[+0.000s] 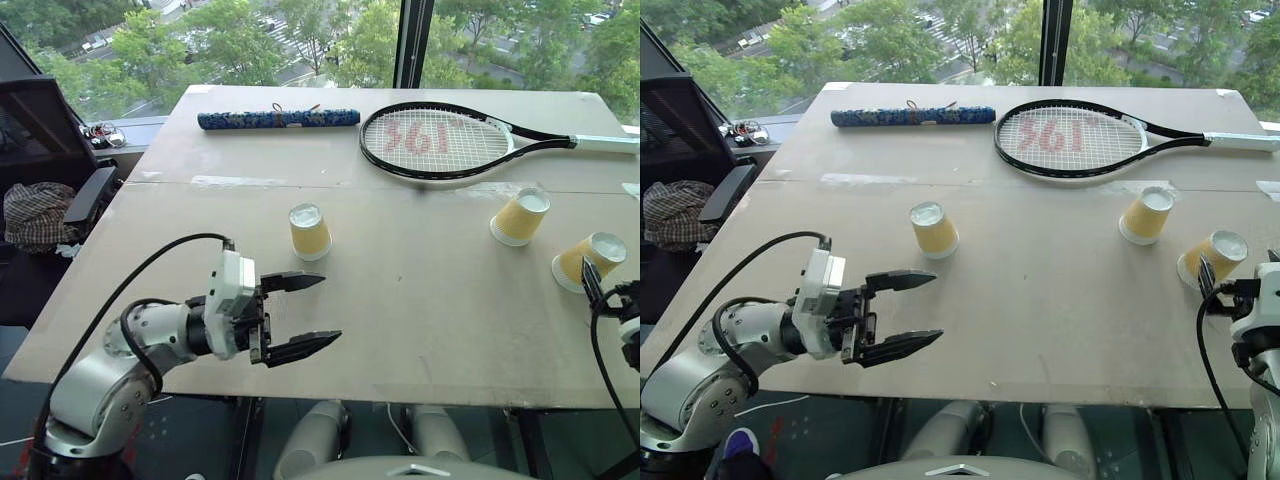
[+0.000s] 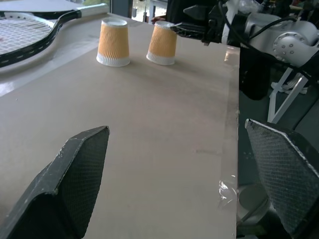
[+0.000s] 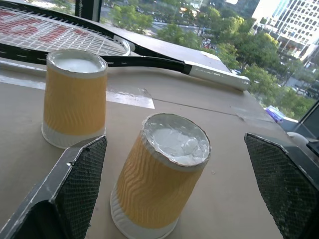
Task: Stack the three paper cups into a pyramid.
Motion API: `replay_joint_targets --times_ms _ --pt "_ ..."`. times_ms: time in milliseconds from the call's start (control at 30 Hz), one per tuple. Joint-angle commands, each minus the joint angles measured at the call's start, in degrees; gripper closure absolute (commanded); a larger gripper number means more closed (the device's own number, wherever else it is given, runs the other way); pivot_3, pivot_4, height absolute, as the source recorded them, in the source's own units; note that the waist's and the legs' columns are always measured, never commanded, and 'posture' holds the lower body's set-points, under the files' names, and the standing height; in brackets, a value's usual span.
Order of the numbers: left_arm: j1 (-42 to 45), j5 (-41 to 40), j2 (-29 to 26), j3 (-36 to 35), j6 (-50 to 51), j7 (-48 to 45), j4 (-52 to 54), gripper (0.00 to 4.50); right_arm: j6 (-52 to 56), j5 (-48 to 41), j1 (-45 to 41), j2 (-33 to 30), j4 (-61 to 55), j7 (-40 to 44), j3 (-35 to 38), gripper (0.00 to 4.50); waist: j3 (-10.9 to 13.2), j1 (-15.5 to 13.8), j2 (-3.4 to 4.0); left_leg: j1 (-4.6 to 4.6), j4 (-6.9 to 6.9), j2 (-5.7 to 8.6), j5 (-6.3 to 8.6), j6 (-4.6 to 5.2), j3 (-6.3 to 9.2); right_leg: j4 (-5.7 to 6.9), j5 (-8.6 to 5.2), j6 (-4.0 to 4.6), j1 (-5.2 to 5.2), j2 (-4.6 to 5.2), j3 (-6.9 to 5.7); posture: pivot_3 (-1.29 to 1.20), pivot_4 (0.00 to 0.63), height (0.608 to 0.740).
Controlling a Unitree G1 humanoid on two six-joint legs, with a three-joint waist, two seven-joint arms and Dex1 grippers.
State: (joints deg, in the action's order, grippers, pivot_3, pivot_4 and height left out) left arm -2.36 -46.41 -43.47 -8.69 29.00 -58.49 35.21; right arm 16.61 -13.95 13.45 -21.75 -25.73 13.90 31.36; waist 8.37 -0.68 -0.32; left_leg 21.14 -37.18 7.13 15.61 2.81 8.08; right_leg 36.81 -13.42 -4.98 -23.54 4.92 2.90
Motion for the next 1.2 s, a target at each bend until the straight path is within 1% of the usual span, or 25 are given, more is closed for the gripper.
replay_joint_targets --times_ms 33,133,233,467,500,533,567,600,667,700,733,833,900,967,1033,1100,1133,1200 --pt "1.42 -2.47 -0.52 -1.32 0.56 0.05 1.18 0.00 3.03 -2.35 -3.99 0.56 0.72 -2.47 0.55 0.12 0.00 0.10 0.01 -0.01 0.00 0.00 0.00 0.00 -0.01 0.00 0.00 0.00 0.00 -0.01 0.02 0.00 0.150 0.740" --pt "1.26 -2.48 -0.61 -1.54 0.50 0.06 1.51 0.00 6.39 -4.41 -7.52 1.20 2.17 -3.97 0.61 0.12 0.02 0.06 0.04 0.00 0.02 -0.01 -0.01 0.03 -0.02 0.00 0.00 0.00 0.00 -0.01 0.04 0.00 0.150 0.740" --pt "0.14 -1.87 -0.58 -1.81 -0.13 0.01 2.14 0.00 8.94 -4.33 -10.81 0.70 4.45 -4.90 -0.58 0.12 0.03 0.00 0.05 0.01 0.06 -0.01 -0.01 0.04 -0.02 -0.02 0.00 0.01 -0.01 -0.01 0.03 0.00 0.150 0.740" --pt "-2.17 -0.91 -0.45 -2.60 -1.42 -0.02 2.45 0.00 10.22 -2.91 -14.07 -1.05 8.87 -6.18 -0.86 0.12 0.05 -0.02 0.09 0.03 0.08 -0.01 -0.02 0.04 -0.01 -0.03 -0.01 0.01 -0.01 -0.01 0.02 0.00 0.150 0.740" --pt "-2.51 -0.77 -0.43 -2.72 -1.65 -0.08 2.45 0.00 10.21 -2.95 -14.25 -1.31 9.42 -6.11 -0.60 0.34 0.05 -0.02 0.09 0.03 0.08 -0.01 -0.02 0.04 -0.02 -0.04 -0.01 0.01 -0.01 -0.01 0.03 0.00 0.150 0.740" --pt "-2.71 -0.66 -0.39 -2.74 -1.84 -0.05 2.46 0.00 10.10 -3.12 -14.27 -1.48 9.72 -5.93 -0.40 0.66 0.05 -0.01 0.09 0.03 0.08 -0.01 -0.01 0.04 -0.02 -0.04 -0.01 0.01 -0.01 -0.01 0.03 0.00 0.150 0.740" --pt "-2.90 -0.58 -0.35 -2.76 -2.02 -0.06 2.46 0.00 9.97 -3.27 -14.19 -1.66 9.80 -5.69 -0.34 0.79 0.05 -0.01 0.09 0.03 0.07 -0.01 -0.02 0.04 -0.02 -0.03 -0.01 0.01 -0.01 -0.01 0.03 0.00 0.150 0.740" --pt "-3.06 -0.48 -0.30 -2.71 -2.19 -0.02 2.48 0.00 9.82 -3.31 -14.06 -1.84 9.82 -5.46 -0.32 1.32 0.06 -0.01 0.09 0.03 0.08 -0.01 -0.02 0.04 -0.02 -0.03 -0.01 0.01 -0.01 -0.01 0.03 0.00 0.150 0.740" --pt "-3.60 -0.16 -0.13 -2.69 -2.60 -0.11 2.45 0.00 9.83 -3.65 -13.49 -2.25 9.13 -4.78 -0.07 2.02 0.06 -0.02 0.10 0.03 0.08 -0.02 -0.02 0.04 -0.02 -0.03 -0.01 0.01 -0.01 -0.01 0.03 0.00 0.150 0.740" --pt "-3.86 0.05 -0.04 -2.71 -2.81 -0.18 2.35 0.00 10.00 -3.82 -13.03 -2.58 8.62 -4.25 0.00 2.26 0.06 -0.02 0.10 0.03 0.08 -0.02 -0.02 0.04 -0.02 -0.03 -0.01 0.01 -0.01 -0.01 0.03 0.00 0.150 0.740" --pt "-4.08 0.53 0.15 -2.71 -3.19 -0.06 2.14 0.00 10.29 -4.21 -12.18 -3.14 7.79 -3.23 0.15 2.32 0.07 -0.01 0.11 0.03 0.08 -0.02 -0.02 0.04 -0.02 -0.03 -0.01 0.01 -0.01 -0.01 0.03 0.00 0.150 0.740" --pt "-4.52 1.93 0.76 -2.55 -4.33 0.72 1.50 0.00 11.37 -7.97 -8.60 -5.57 4.75 2.34 1.71 2.32 0.08 -0.10 0.14 0.04 0.09 -0.02 -0.01 0.05 -0.03 -0.05 -0.01 0.01 -0.01 -0.01 0.03 0.00 0.150 0.740" --pt "-5.23 2.52 0.73 -2.51 -4.81 0.16 0.94 0.00 11.02 -10.93 -4.81 -8.55 2.01 8.87 2.18 2.32 0.12 -0.14 0.19 0.07 0.09 -0.02 -0.01 0.05 0.00 -0.07 -0.01 0.01 -0.01 0.01 -0.01 0.00 0.150 0.740" --pt "-6.08 3.12 0.69 -2.45 -5.29 -0.27 0.71 0.00 11.75 -15.76 -1.48 -11.26 -1.93 15.69 2.51 2.32 0.14 -0.09 0.24 0.09 0.08 -0.02 0.00 0.06 -0.01 -0.09 -0.01 0.01 -0.01 0.01 0.00 0.00 0.150 0.740" --pt "-7.04 5.01 1.24 -2.33 -7.09 0.05 0.36 0.00 11.81 -19.12 0.26 -13.33 -6.05 20.74 0.13 2.32 0.17 0.20 0.26 0.09 0.09 -0.04 0.01 0.09 -0.02 -0.10 -0.01 0.00 -0.01 0.01 0.01 0.00 0.150 0.740" --pt "-8.14 6.77 2.66 -2.71 -9.40 0.58 -0.75 0.00 12.14 -20.03 -1.77 -13.74 -9.03 21.66 -5.42 2.32 0.19 0.73 0.23 0.07 0.08 -0.11 0.02 0.10 -0.04 -0.10 -0.01 0.00 0.00 -0.02 0.01 0.00 0.150 0.740" --pt "-8.66 6.60 3.54 -3.08 -10.42 0.16 -1.30 0.00 11.98 -18.93 -3.91 -13.59 -9.64 21.30 -9.19 2.32 0.21 1.17 0.17 0.03 0.08 -0.15 0.13 0.28 -0.12 -0.09 -0.01 -0.01 0.01 0.00 -0.02 0.00 0.150 0.740" --pt "-9.56 6.24 3.77 -3.79 -10.87 -0.49 -1.48 0.00 11.59 -15.35 -8.96 -12.61 -9.07 19.52 -16.32 2.32 0.24 1.32 0.11 -0.02 0.04 -0.27 0.16 0.29 -0.24 -0.10 0.00 0.00 0.00 0.08 -0.23 0.00 0.150 0.740"
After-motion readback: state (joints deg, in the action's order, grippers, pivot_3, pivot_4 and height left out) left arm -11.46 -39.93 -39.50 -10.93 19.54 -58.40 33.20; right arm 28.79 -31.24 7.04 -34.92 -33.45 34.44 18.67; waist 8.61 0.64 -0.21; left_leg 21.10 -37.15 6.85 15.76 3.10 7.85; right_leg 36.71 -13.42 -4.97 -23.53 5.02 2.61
